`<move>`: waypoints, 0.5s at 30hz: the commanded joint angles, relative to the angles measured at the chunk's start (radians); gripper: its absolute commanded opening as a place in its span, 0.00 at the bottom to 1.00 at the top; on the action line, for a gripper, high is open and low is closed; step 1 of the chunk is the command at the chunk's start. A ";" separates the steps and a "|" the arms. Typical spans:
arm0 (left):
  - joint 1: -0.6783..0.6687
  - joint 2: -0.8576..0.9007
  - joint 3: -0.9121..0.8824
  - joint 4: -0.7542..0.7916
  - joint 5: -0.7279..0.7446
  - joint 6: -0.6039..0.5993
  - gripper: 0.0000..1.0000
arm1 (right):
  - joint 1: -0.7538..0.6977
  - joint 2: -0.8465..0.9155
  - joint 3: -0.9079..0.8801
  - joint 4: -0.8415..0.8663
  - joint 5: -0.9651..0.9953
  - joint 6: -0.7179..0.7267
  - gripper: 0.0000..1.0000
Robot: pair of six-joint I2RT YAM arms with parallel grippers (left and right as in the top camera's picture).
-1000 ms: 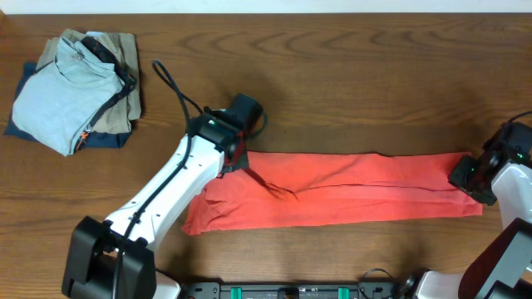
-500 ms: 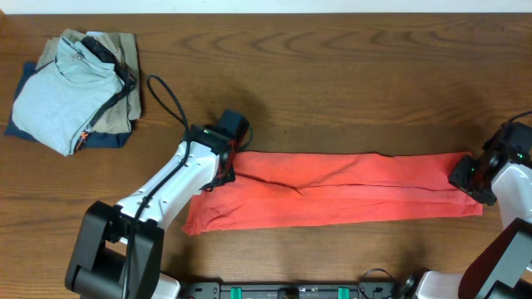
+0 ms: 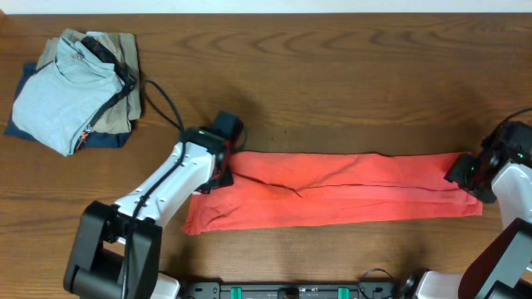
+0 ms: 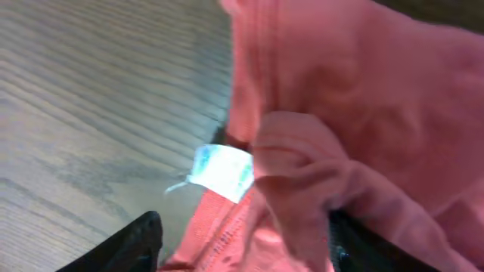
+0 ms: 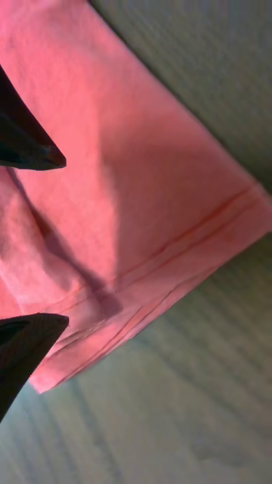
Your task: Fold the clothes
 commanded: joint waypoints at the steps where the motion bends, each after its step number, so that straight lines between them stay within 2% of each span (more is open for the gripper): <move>1: 0.062 -0.061 0.034 -0.002 0.053 0.006 0.73 | -0.004 -0.007 0.027 0.023 -0.041 -0.157 0.60; 3: 0.104 -0.093 0.035 0.009 0.120 0.021 0.73 | -0.004 -0.007 0.027 0.041 -0.040 -0.224 0.61; 6: 0.165 -0.130 0.035 0.027 0.213 0.050 0.73 | -0.005 -0.007 0.027 0.047 -0.040 -0.352 0.59; 10: 0.224 -0.152 0.035 0.030 0.293 0.076 0.74 | -0.012 -0.006 0.026 0.040 -0.039 -0.379 0.61; 15: 0.228 -0.151 0.024 0.062 0.412 0.154 0.74 | -0.028 -0.006 0.026 0.013 -0.007 -0.391 0.61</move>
